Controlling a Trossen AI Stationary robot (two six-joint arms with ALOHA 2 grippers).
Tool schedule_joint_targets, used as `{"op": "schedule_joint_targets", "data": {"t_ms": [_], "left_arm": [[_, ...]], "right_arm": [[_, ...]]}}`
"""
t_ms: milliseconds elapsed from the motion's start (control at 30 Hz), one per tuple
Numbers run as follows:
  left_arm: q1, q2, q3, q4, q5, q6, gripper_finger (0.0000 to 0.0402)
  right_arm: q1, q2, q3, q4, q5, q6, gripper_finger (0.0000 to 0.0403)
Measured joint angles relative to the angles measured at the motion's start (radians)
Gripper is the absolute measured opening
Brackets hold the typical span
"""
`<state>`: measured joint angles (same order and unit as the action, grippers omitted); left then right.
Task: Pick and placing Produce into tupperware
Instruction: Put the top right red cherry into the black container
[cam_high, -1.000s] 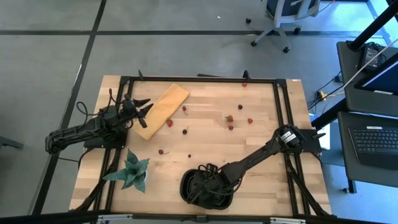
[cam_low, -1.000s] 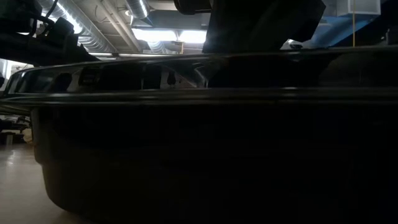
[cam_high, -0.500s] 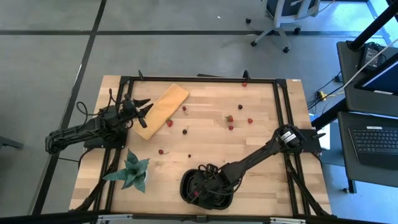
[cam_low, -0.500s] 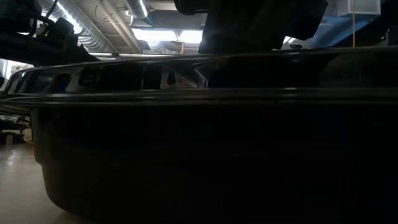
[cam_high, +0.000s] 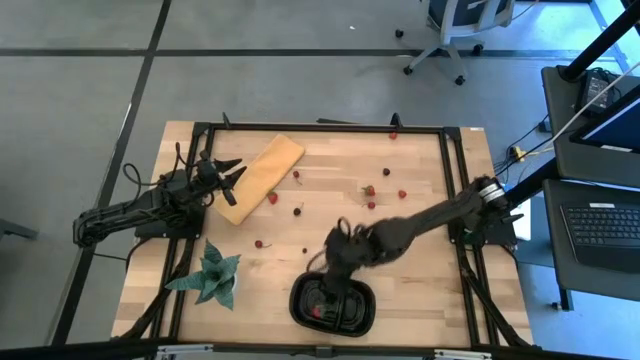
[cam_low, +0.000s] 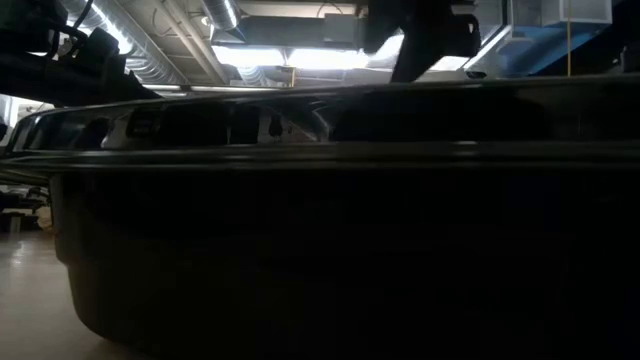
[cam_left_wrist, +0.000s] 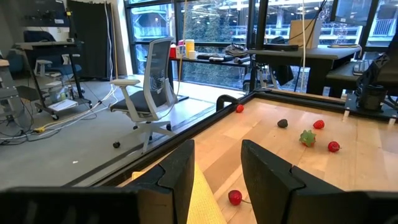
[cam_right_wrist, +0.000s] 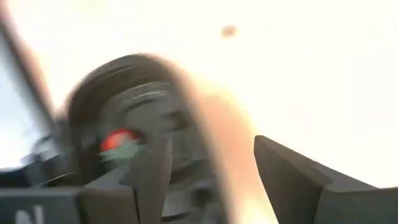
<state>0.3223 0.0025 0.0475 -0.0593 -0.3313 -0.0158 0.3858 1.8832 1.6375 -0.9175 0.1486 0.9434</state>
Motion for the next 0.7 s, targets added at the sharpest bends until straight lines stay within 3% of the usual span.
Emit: {"op": "schedule_joint_targets", "data": {"t_ms": [133,333,700], "left_arm": [[0.0,0.0,0.0,0.0,0.0,0.0,0.0125],[0.0,0.0,0.0,0.0,0.0,0.0,0.0125],[0.0,0.0,0.0,0.0,0.0,0.0,0.0125]], "right_arm": [[-0.06,-0.062,0.0,-0.188,0.091,0.044,0.0229],[-0.171,-0.08,-0.005,-0.421,0.098,0.047,0.0229],[-0.37,-0.082,-0.238,-0.261,0.066,-0.052,0.0229]]}}
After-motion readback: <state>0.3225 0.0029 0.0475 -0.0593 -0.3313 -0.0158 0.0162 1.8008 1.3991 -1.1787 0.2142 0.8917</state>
